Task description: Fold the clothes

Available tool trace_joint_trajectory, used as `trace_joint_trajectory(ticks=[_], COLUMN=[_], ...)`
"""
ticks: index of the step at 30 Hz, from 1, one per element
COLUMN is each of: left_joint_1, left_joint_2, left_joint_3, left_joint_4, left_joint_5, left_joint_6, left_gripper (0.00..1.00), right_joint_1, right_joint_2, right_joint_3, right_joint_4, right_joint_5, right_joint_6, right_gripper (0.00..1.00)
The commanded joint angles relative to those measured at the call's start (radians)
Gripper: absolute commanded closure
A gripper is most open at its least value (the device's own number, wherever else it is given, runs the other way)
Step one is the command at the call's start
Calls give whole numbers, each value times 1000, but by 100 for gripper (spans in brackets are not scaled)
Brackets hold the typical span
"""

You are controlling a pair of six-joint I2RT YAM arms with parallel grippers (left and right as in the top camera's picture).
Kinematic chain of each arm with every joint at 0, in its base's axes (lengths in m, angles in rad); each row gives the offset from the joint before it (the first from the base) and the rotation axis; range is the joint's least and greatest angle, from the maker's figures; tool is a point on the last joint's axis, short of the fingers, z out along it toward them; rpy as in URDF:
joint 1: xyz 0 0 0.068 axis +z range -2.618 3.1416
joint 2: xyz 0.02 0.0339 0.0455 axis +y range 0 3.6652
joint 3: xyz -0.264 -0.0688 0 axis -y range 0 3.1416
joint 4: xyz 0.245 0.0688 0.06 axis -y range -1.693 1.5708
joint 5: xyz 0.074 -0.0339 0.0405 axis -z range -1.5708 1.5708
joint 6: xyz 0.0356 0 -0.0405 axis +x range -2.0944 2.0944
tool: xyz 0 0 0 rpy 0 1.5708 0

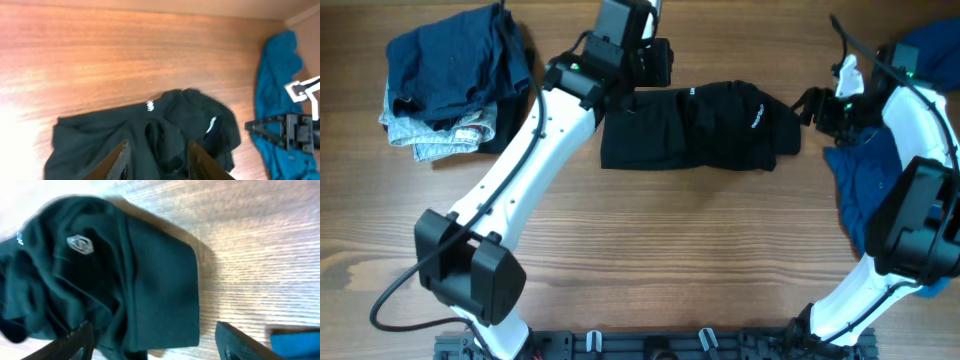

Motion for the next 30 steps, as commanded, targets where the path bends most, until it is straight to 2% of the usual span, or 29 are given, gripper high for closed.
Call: trace_joint_trajectory(ticks=[1, 11, 13, 16, 20, 21, 30], left_joint_1=[48, 104, 104, 105, 106, 106, 110], left_joint_2=[14, 14, 14, 14, 14, 14, 14], left_joint_3=[-1, -1, -1, -1, -1, -1, -1], left_joint_4=[-56, -155, -159, -173, -198, -204, -253], left_joint_5=[6, 3, -5, -29, -74, -88, -128], left_joint_6=[24, 37, 51, 51, 51, 51, 51], left_gripper=[65, 69, 69, 69, 69, 69, 70], right_joint_1=[4, 6, 7, 7, 4, 0, -113], right_joint_2=[22, 22, 22, 22, 22, 22, -61], right_joint_3=[-67, -225, -247, -264, -264, -262, -183], right_joint_4=[66, 302, 325, 346, 354, 357, 274], right_joint_5=[-22, -24, -43, -77, -117, -117, -161], right_joint_6=[-26, 4, 3, 3, 23, 43, 45], right_gripper=[28, 29, 35, 52, 93, 96, 96])
